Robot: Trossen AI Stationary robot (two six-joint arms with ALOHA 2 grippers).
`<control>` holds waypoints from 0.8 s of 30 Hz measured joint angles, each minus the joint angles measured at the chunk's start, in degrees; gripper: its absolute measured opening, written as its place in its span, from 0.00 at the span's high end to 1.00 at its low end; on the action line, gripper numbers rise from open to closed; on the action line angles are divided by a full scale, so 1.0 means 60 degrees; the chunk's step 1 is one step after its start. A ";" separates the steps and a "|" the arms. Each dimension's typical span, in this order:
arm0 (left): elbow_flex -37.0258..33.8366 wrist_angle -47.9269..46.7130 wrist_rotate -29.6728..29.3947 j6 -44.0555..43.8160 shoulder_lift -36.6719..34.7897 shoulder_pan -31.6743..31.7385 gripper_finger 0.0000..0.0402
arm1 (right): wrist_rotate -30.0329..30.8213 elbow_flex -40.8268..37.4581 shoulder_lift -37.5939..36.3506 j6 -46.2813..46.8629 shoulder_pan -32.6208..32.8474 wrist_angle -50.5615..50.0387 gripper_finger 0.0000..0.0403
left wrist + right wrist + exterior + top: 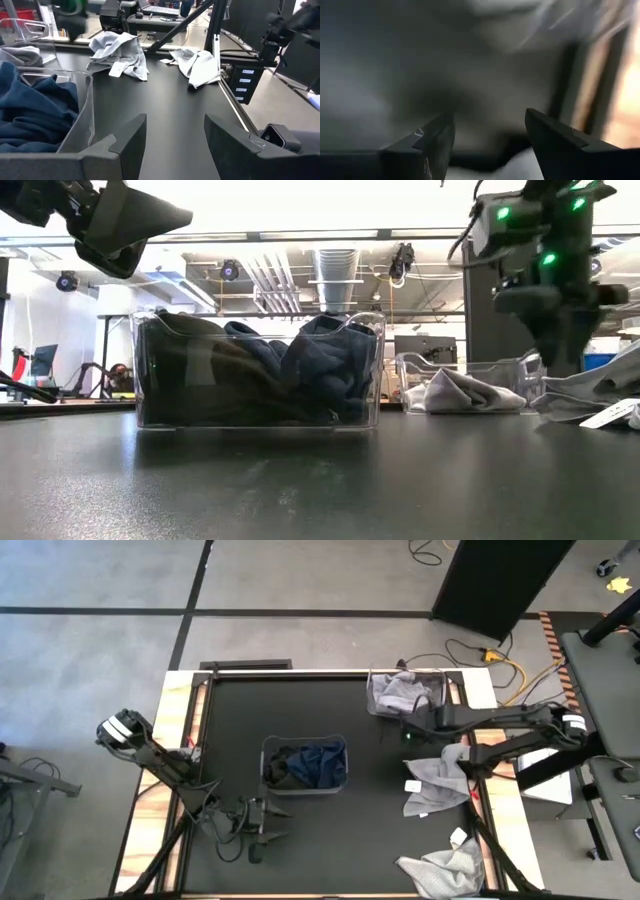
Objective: Sort towels by color in basket
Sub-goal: Put the gray towel into the top right transparent bin
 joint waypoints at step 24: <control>0.0991 -0.0874 0.1124 0.1021 0.0004 -0.0015 0.54 | -0.3217 -0.1407 0.1842 -0.0324 0.4576 0.0839 0.25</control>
